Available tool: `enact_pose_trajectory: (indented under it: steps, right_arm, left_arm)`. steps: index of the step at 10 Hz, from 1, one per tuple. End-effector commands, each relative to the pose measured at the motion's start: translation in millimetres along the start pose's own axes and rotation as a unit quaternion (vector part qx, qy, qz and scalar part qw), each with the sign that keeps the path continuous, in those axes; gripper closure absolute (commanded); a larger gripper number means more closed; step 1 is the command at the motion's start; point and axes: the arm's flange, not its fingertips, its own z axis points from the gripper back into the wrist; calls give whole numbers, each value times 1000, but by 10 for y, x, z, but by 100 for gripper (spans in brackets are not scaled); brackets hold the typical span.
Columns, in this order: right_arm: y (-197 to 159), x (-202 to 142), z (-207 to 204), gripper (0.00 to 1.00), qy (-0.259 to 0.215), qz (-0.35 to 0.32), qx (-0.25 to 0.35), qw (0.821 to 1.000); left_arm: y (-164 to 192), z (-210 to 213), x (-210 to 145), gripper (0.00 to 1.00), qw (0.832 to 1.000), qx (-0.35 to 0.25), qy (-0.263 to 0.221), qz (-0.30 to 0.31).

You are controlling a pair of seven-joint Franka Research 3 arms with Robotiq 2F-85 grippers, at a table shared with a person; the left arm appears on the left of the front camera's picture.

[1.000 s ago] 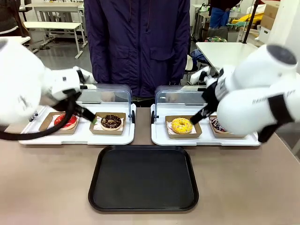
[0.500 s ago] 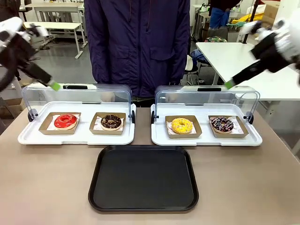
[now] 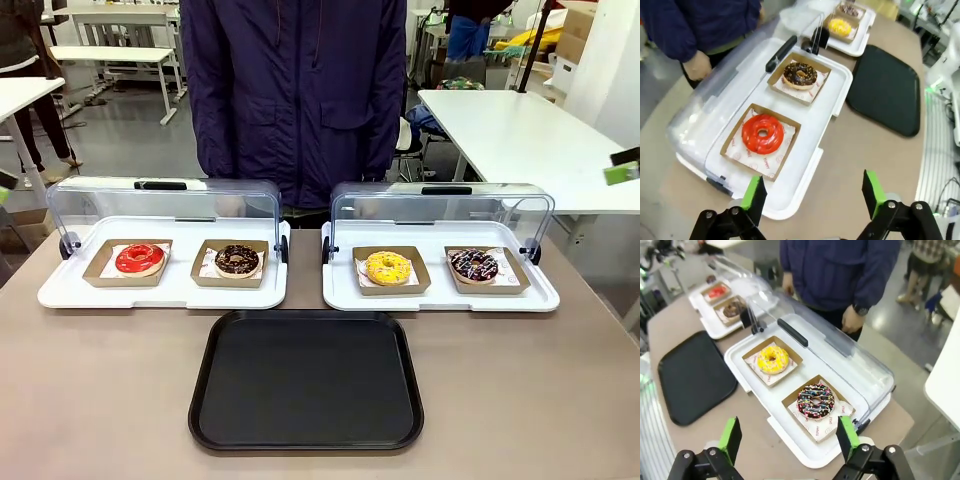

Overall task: Move the third donut from the left to the tray.
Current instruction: Pick up the Paper togo box containing the Donut indicated by the person and place it on the Handle tray.

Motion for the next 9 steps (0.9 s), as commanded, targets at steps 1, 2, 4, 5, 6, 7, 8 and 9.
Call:
enact_pose_trajectory:
  steps: [1, 2, 4, 5, 6, 7, 8, 9]
  right_arm:
    - [-25, -248, 140, 0, -48, 34, 27, 998]
    - [-14, -416, 227, 0, -61, 47, 27, 997]
    - [-40, -564, 279, 0, -74, 47, 25, 996]
    - [-43, -621, 263, 0, -76, 49, 23, 996]
    - [-55, -658, 276, 0, -85, 49, 26, 995]
    - [-56, -695, 272, 0, -91, 49, 25, 994]
    - [-61, -711, 270, 0, -96, 48, 26, 994]
    - [-67, -728, 255, 0, -95, 48, 26, 994]
  left_arm:
    - [103, 68, -156, 0, 999, -17, -39, -21]
    - [137, 179, -345, 0, 998, 2, -61, -32]
    - [140, 243, -558, 0, 994, 12, -90, -59]
    - [68, 258, -628, 0, 993, 18, -96, -62]
    - [-44, 197, -647, 0, 992, 24, -104, -72]
    - [-153, 164, -657, 0, 990, 29, -111, -77]
    - [-196, 151, -661, 0, 990, 33, -113, -82]
    - [-157, 146, -679, 0, 989, 29, -116, -84]
